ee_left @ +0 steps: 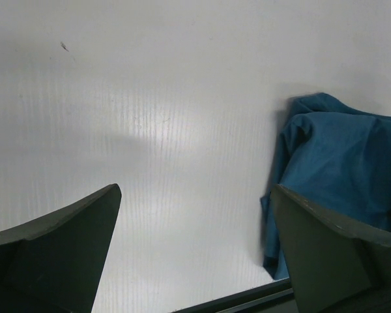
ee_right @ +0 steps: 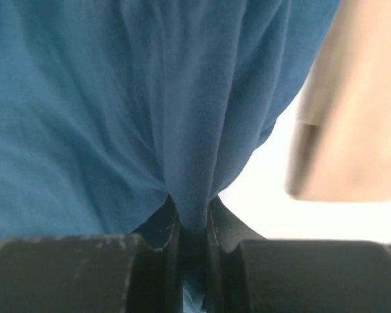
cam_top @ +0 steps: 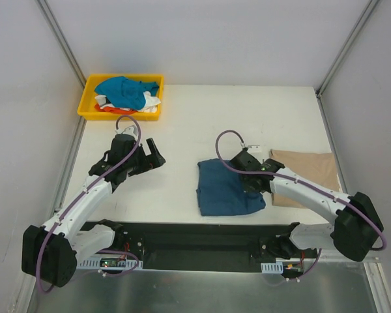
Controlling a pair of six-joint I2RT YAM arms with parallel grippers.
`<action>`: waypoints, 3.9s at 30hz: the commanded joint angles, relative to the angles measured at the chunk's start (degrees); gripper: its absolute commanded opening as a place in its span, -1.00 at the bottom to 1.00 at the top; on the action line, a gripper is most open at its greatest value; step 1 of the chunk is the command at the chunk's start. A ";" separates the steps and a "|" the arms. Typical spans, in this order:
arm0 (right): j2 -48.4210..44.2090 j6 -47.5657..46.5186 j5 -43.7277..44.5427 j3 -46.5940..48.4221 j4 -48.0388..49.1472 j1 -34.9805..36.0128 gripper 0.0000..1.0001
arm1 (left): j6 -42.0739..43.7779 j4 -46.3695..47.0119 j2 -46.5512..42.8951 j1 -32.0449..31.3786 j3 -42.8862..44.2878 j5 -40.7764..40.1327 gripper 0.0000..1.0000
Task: Fold and stack the t-shirts
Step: Neatly place the folded tshirt to the corner
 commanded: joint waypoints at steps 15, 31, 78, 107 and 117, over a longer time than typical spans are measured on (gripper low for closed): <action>3.94 -0.99 32.51 18.07 -35.89 -3.48 -0.99 | -0.15 1.62 1.86 0.91 0.13 1.80 0.99; -1.85 -16.81 36.92 22.73 -31.42 -8.23 -0.99 | 0.29 1.45 0.19 0.99 -0.13 1.45 0.99; 17.02 -17.08 29.53 23.44 -17.71 -36.26 -0.95 | 0.38 1.27 2.38 1.08 0.13 2.94 0.99; 26.28 11.04 41.84 30.04 -40.55 -42.77 0.77 | 0.03 1.18 3.97 1.52 0.57 4.08 0.99; 5.11 -8.53 18.84 20.57 -14.43 -42.77 0.93 | 0.03 1.27 3.35 1.52 0.48 4.26 0.99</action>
